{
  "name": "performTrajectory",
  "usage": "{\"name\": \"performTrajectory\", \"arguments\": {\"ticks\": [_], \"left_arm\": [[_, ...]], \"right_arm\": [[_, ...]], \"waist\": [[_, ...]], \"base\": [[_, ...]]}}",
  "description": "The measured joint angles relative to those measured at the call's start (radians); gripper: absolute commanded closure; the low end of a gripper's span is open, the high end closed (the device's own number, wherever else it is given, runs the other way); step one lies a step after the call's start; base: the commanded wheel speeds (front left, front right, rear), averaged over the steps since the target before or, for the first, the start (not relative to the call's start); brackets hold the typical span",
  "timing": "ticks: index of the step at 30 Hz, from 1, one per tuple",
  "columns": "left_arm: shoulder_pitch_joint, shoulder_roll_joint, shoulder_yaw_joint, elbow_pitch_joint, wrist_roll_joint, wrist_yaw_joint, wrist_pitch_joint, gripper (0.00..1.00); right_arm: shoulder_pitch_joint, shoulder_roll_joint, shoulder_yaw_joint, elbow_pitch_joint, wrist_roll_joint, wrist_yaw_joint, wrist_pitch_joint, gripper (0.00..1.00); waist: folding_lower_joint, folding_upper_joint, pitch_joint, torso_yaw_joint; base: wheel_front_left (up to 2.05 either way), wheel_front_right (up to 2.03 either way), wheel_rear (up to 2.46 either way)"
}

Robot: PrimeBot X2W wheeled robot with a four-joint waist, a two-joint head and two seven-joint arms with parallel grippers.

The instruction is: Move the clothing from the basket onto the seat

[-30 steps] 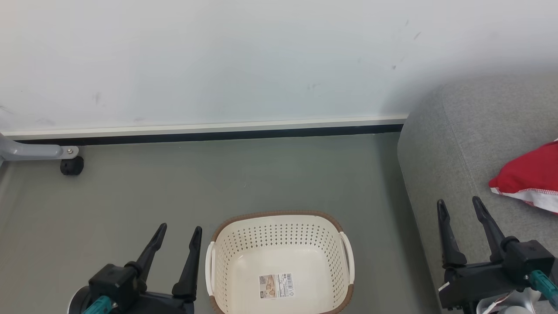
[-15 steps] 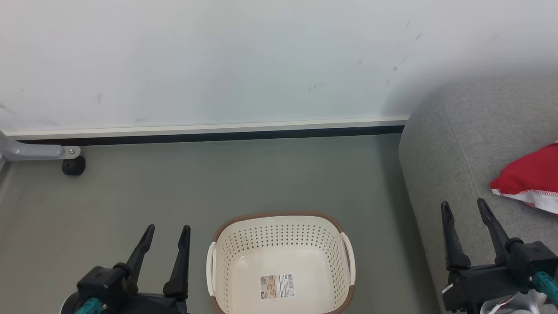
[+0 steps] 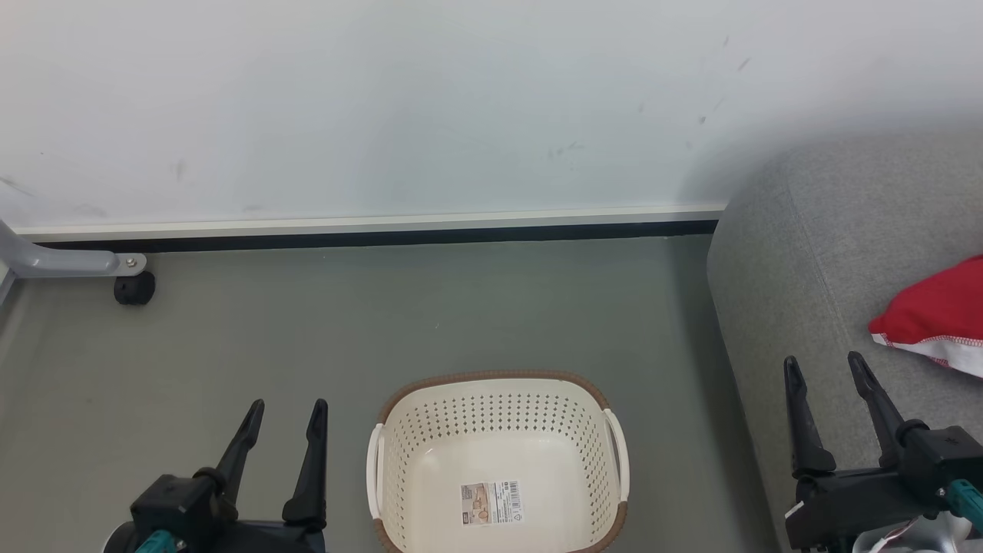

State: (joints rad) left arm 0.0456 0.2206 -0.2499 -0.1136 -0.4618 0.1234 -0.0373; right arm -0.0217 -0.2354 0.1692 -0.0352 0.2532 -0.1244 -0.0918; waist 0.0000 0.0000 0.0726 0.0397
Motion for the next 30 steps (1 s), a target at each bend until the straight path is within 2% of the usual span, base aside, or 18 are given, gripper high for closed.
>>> {"name": "performTrajectory", "arguments": {"ticks": [11, 12, 21, 30], "left_arm": [[0.0, -0.004, 0.007, 0.001, 0.032, 0.0, 0.001, 0.0], [0.0, -0.004, 0.006, 0.003, 0.032, 0.0, 0.001, 1.0], [0.011, -0.021, 0.014, 0.046, 0.011, -0.009, 0.007, 1.0], [0.009, -0.035, 0.046, 0.075, -0.11, -0.022, 0.022, 1.0]], "right_arm": [[0.014, 0.008, -0.015, -0.018, -0.007, 0.0, 0.021, 0.0], [0.014, 0.008, -0.016, -0.016, -0.007, 0.0, 0.021, 1.0], [0.032, 0.03, -0.019, 0.027, 0.018, 0.008, 0.022, 1.0], [0.031, 0.044, -0.048, 0.055, 0.145, 0.029, 0.042, 1.0]], "waist": [[0.0, 0.0, -0.002, 0.001], [0.0, 0.0, -0.003, 0.001], [0.0, 0.0, -0.004, 0.0], [0.0, 0.0, -0.011, -0.005]], "base": [[0.0, 0.0, 0.0], [0.0, 0.0, 0.0], [0.0, 0.0, 0.0], [0.0, 0.0, 0.0]]}}
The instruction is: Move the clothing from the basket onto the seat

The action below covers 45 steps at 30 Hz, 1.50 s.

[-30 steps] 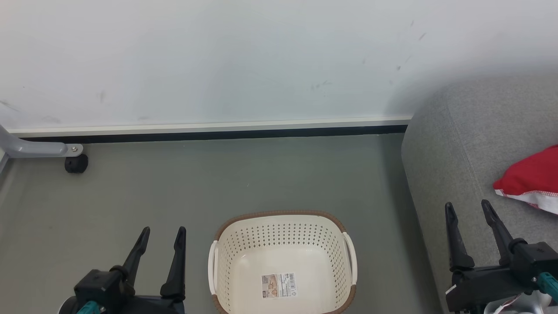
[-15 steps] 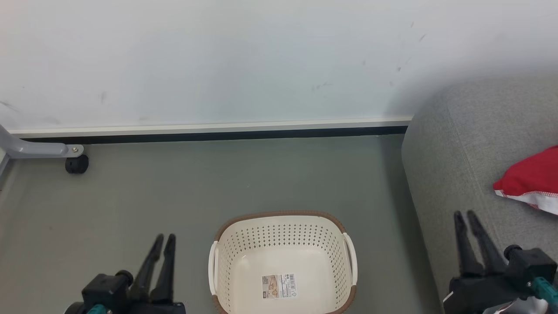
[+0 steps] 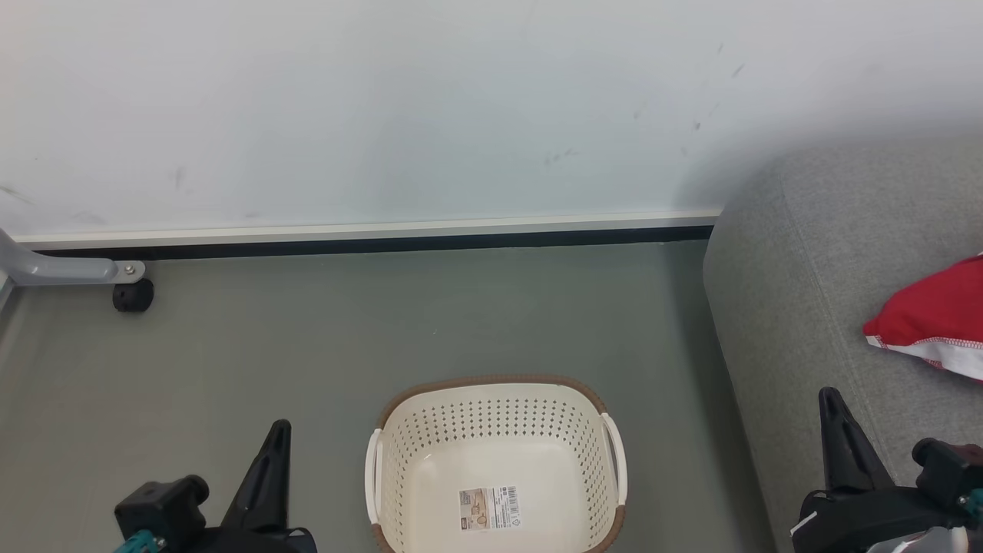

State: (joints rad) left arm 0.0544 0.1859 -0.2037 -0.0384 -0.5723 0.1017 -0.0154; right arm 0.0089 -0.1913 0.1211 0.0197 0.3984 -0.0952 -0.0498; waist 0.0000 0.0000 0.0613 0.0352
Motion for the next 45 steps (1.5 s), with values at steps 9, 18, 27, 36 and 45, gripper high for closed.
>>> {"name": "performTrajectory", "arguments": {"ticks": [9, 18, 27, 36, 45], "left_arm": [[-0.006, -0.015, 0.033, 0.031, -0.114, -0.023, 0.014, 1.0], [-0.013, -0.03, 0.064, 0.065, -0.223, -0.042, 0.031, 1.0], [-0.03, -0.045, 0.096, 0.099, -0.323, -0.065, 0.045, 1.0], [-0.045, -0.061, 0.127, 0.135, -0.437, -0.087, 0.06, 1.0], [-0.057, -0.074, 0.159, 0.17, -0.549, -0.111, 0.072, 1.0]], "right_arm": [[-0.005, 0.017, -0.028, 0.028, 0.138, 0.022, 0.023, 1.0], [-0.02, 0.032, -0.055, 0.057, 0.268, 0.043, 0.041, 1.0], [-0.022, 0.048, -0.083, 0.087, 0.395, 0.064, 0.058, 1.0], [-0.041, 0.063, -0.11, 0.117, 0.521, 0.088, 0.077, 1.0], [-0.044, 0.079, -0.137, 0.148, 0.646, 0.11, 0.094, 1.0]], "waist": [[0.0, 0.0, -0.006, -0.004], [0.0, 0.0, -0.013, -0.008], [0.0, 0.0, -0.019, -0.011], [0.0, 0.0, -0.025, -0.015], [0.0, 0.0, -0.032, -0.019]], "base": [[0.0, 0.0, 0.0], [0.0, 0.0, 0.0], [0.0, 0.0, 0.0], [0.0, 0.0, 0.0], [0.0, 0.0, 0.0]]}}
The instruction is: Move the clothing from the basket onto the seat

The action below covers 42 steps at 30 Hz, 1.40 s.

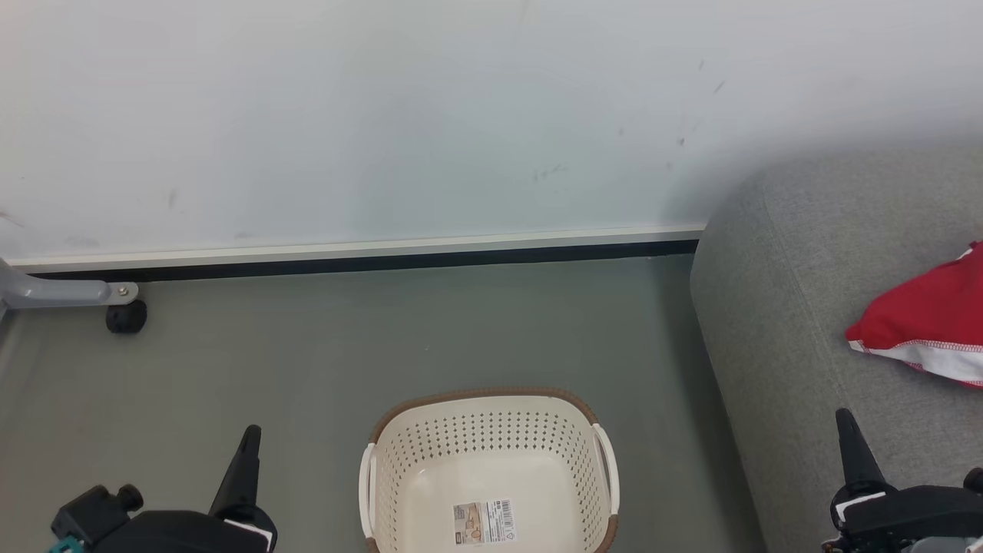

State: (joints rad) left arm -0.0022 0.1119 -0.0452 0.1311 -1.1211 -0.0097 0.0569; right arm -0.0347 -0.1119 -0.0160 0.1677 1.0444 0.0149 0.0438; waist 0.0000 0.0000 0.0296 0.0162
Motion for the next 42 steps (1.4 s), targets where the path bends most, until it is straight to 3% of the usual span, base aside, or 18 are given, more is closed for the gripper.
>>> {"name": "performTrajectory", "arguments": {"ticks": [24, 42], "left_arm": [[-0.044, -0.045, 0.083, 0.097, -0.3, -0.063, 0.036, 1.0], [-0.076, -0.07, 0.135, 0.155, -0.48, -0.106, 0.057, 1.0]], "right_arm": [[-0.037, 0.042, -0.074, 0.079, 0.351, 0.065, 0.044, 1.0], [-0.052, 0.067, -0.117, 0.129, 0.551, 0.101, 0.069, 1.0]], "waist": [[0.0, 0.0, -0.018, -0.01], [0.0, 0.0, -0.028, -0.016]], "base": [[0.0, 0.0, 0.0], [0.0, 0.0, 0.0]]}}
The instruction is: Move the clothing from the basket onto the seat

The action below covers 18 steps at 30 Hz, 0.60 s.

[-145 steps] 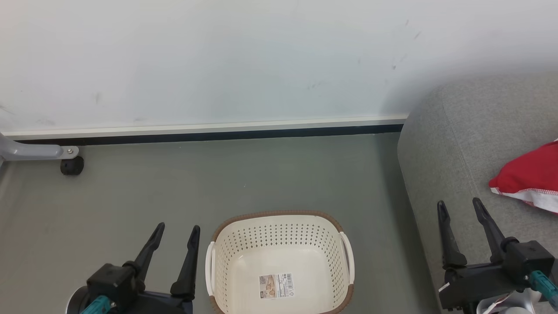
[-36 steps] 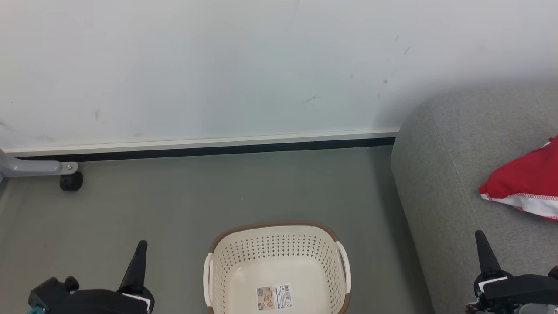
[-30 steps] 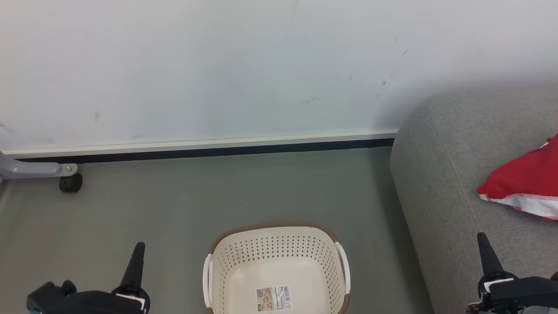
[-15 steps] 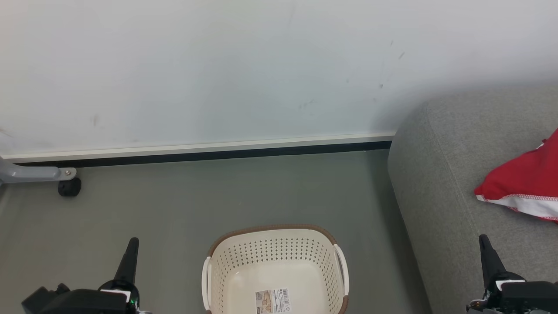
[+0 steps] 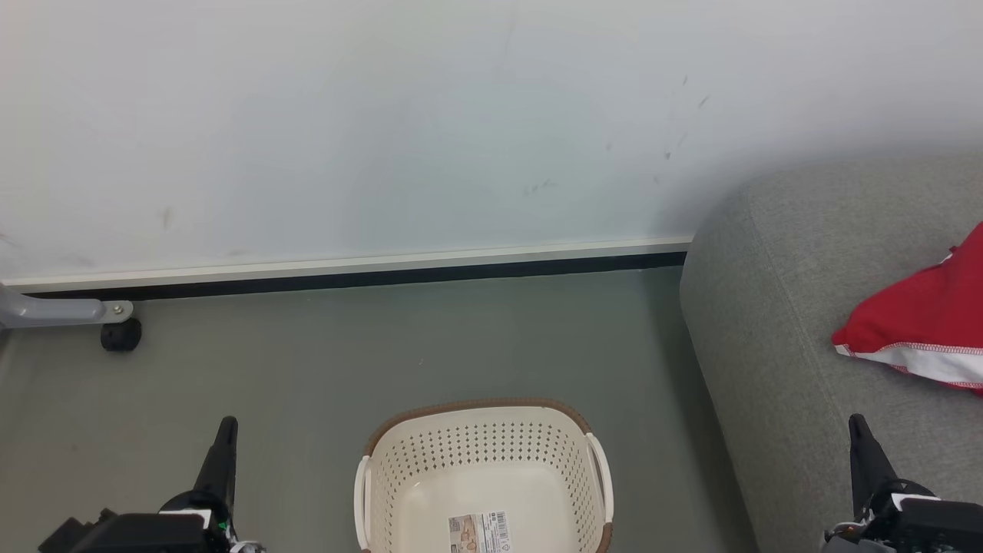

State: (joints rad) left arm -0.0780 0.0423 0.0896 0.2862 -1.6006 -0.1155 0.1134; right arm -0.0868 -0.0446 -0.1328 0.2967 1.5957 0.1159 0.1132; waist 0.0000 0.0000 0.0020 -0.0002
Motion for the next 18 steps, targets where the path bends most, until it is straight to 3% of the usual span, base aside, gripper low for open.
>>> {"name": "performTrajectory", "arguments": {"ticks": [18], "left_arm": [[0.0, 0.0, 0.0, 0.002, 0.0, 0.0, 0.0, 1.0]], "right_arm": [[-0.005, 0.0, 0.0, 0.0, 0.0, 0.0, 0.0, 1.0]], "waist": [[0.0, 0.0, 0.0, 0.0]], "base": [[0.0, 0.0, 0.0]]}}
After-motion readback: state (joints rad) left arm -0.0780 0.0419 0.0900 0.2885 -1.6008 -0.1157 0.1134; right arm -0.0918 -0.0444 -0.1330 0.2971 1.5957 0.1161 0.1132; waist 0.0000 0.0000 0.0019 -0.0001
